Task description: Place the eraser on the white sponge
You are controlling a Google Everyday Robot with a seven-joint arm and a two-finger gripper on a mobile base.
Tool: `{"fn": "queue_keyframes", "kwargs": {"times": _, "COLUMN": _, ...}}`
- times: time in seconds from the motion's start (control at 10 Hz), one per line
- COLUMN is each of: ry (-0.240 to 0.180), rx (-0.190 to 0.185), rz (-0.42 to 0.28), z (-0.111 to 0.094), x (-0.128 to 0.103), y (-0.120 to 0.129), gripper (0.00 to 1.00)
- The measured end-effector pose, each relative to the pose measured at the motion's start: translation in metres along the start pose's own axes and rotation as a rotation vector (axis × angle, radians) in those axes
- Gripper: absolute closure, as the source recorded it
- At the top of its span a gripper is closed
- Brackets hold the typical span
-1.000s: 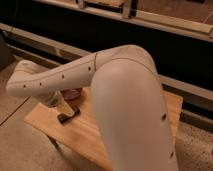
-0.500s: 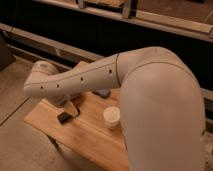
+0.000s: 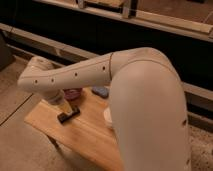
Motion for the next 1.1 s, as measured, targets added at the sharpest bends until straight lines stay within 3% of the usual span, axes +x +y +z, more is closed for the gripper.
{"fn": "queue_keyframes", "kwargs": {"times": 0.4, "ry": -0.051, "rx": -0.039, "rz": 0.030, "z": 0.018, "x": -0.003, "y": -0.016, "gripper": 0.35}}
{"fn": "queue_keyframes", "kwargs": {"times": 0.8, "ry": -0.040, "rx": -0.061, "rz": 0.057, "z": 0.030, "x": 0.013, "y": -0.011, "gripper": 0.35}}
{"fn": "queue_keyframes", "kwargs": {"times": 1.1, "ry": -0.026, "rx": -0.090, "rz": 0.040, "z": 0.046, "x": 0.012, "y": 0.000, "gripper": 0.35}}
